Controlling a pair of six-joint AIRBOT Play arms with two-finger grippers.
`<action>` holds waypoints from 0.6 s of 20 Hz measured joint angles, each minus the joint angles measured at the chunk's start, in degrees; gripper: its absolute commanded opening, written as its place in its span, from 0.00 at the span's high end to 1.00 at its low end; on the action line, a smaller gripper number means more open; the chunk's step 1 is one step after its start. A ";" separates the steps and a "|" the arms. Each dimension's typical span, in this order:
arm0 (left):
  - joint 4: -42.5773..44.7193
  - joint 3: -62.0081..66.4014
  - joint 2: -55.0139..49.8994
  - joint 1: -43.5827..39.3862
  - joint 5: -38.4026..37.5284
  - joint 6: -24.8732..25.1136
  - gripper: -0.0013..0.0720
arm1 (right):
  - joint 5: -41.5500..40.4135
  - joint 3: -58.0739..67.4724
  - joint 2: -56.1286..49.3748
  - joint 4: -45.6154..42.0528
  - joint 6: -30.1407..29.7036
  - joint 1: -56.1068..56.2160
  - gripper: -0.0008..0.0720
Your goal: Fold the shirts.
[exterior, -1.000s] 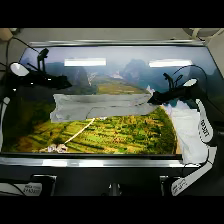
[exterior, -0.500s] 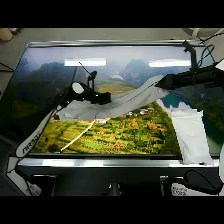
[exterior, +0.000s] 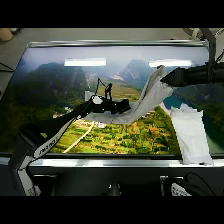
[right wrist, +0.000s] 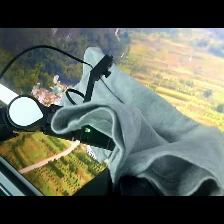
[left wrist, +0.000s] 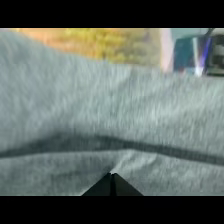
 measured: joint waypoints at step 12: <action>35.34 0.20 30.93 33.00 -12.70 -3.41 0.96 | -22.93 0.00 -15.67 8.20 -0.83 24.98 0.96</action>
